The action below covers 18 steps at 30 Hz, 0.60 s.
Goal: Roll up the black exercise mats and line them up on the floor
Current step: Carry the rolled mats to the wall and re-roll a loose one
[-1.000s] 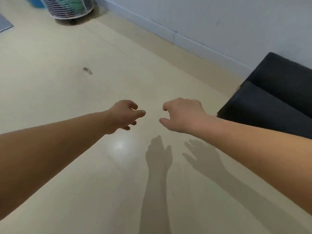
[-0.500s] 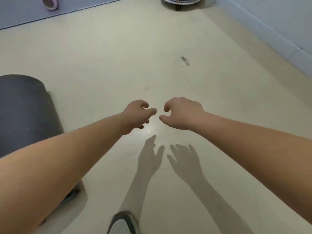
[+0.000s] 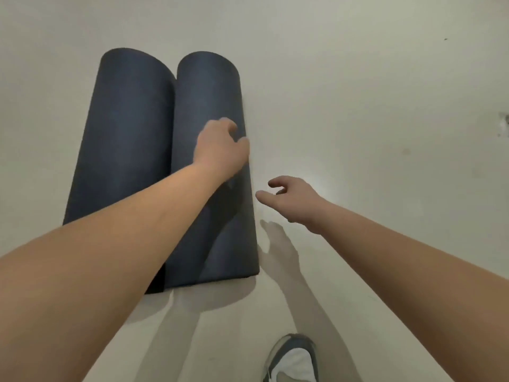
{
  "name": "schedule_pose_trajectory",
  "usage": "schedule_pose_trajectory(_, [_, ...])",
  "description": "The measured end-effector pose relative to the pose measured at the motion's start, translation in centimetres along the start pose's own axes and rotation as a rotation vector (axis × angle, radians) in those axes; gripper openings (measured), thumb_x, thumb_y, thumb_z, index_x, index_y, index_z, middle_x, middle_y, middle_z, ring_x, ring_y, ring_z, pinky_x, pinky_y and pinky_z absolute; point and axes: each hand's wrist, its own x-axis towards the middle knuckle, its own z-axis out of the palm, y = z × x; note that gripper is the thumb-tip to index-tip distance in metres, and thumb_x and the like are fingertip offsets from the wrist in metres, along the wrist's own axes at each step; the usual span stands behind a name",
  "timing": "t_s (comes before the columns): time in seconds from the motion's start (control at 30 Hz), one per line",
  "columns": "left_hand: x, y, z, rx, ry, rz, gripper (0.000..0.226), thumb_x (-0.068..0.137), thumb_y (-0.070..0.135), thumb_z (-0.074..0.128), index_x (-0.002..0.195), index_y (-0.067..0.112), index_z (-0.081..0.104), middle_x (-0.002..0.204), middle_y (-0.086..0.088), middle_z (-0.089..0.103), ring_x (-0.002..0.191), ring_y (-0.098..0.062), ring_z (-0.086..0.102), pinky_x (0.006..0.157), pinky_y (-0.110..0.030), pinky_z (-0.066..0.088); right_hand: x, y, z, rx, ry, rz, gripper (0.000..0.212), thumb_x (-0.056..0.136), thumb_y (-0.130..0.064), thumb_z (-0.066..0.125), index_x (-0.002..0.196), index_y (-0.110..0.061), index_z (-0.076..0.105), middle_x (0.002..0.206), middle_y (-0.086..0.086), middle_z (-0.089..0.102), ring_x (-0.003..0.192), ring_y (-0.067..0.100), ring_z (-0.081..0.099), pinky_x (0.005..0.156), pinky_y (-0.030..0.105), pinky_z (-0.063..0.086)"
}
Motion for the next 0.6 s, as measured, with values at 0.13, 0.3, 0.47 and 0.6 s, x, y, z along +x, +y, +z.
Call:
schedule_pose_trajectory(0.13, [0.8, -7.0, -5.0, 0.11, -0.004, -0.361, 0.08, 0.092, 0.056, 0.065, 0.153, 0.011, 0.04, 0.151, -0.012, 0.044, 0.131, -0.039, 0.052, 0.105, -0.055, 0.051, 1.9, -2.4, 4.4, 0.138, -0.173, 0.091, 0.106, 0.082, -0.068, 0.08, 0.166, -0.036, 0.024, 0.163, -0.004, 0.043, 0.141, 0.031, 0.05, 0.105, 0.057, 0.05])
schedule_pose_trajectory(0.3, [-1.4, -10.3, -3.7, 0.1, -0.149, -0.505, 0.11, 0.081, 0.081, 0.061, 0.158, 0.007, 0.034, 0.155, -0.015, 0.045, 0.137, -0.04, 0.048, 0.11, -0.051, 0.048, 3.2, -1.6, 8.9, 0.311, -0.249, 0.226, 0.135, 0.06, -0.07, 0.094, 0.164, -0.046, 0.012, 0.164, -0.009, 0.039, 0.142, 0.035, 0.049, 0.112, 0.068, 0.042])
schedule_pose_trajectory(0.47, [-1.3, -11.8, -3.8, -0.083, -0.023, -0.377, 0.05, 0.101, 0.05, 0.061, 0.141, 0.021, 0.06, 0.124, -0.001, 0.064, 0.116, -0.028, 0.062, 0.089, -0.031, 0.051, 3.7, 1.6, 7.6, 0.42, -0.111, 0.185, 0.132, 0.07, -0.055, 0.096, 0.168, -0.043, 0.009, 0.17, -0.002, 0.03, 0.149, 0.03, 0.042, 0.114, 0.056, 0.04])
schedule_pose_trajectory(0.6, [-1.7, -13.4, -3.6, -0.211, -0.055, -0.242, 0.04, 0.102, 0.005, 0.057, 0.126, 0.035, 0.062, 0.103, 0.002, 0.062, 0.092, -0.015, 0.061, 0.081, -0.019, 0.051, 4.1, 2.0, 4.3, 0.385, -0.022, 0.043, 0.106, 0.08, -0.047, 0.091, 0.163, -0.052, 0.025, 0.171, -0.005, 0.025, 0.154, 0.029, 0.035, 0.119, 0.058, 0.04])
